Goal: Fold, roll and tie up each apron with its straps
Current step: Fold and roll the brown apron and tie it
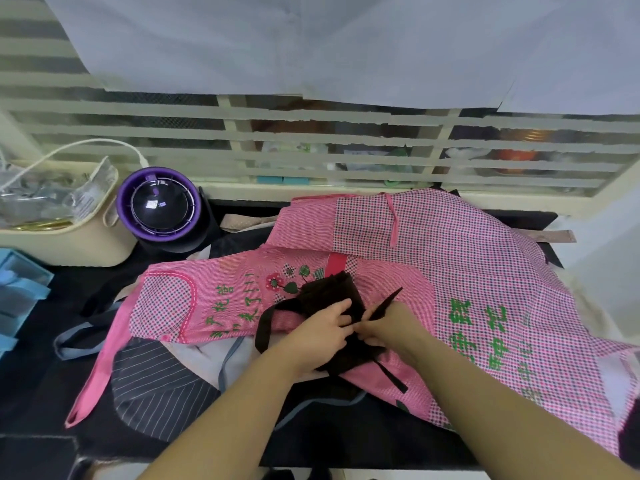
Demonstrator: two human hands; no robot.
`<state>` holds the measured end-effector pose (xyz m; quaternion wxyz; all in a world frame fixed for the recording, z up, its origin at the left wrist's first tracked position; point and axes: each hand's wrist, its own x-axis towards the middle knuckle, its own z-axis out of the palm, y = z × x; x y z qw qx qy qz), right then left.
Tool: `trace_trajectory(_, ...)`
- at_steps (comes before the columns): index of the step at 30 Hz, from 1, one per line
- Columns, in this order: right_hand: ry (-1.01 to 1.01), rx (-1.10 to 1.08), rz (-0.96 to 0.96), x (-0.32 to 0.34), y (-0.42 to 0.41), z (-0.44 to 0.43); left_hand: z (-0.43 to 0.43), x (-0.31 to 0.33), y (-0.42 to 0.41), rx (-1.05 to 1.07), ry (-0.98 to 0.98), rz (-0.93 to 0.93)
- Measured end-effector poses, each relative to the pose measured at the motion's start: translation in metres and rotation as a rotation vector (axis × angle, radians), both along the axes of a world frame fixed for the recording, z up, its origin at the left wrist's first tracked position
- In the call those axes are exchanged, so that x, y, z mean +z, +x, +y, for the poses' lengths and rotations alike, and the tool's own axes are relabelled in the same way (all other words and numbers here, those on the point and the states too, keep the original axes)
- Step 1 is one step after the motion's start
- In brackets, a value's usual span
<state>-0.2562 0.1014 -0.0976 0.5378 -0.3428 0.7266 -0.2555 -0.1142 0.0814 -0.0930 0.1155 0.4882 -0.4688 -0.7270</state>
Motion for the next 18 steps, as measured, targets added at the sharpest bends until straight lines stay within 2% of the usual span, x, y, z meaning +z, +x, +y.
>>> trace_trajectory(5,0.039,-0.149,-0.201,-0.005,0.002,0.001,-0.007,-0.013,0.003,0.008,-0.274,-0.229)
trace_trajectory(11,-0.031,-0.113,-0.252,-0.004,-0.001,0.003,-0.010,-0.018,-0.001,-0.044,-0.414,-0.373)
trace_trajectory(14,-0.108,0.029,-0.131,-0.002,-0.012,0.006,-0.011,-0.018,0.000,-0.058,-0.439,-0.400)
trace_trajectory(18,-0.195,0.371,0.261,0.000,-0.034,0.008,-0.013,-0.016,0.004,-0.015,-0.433,-0.428)
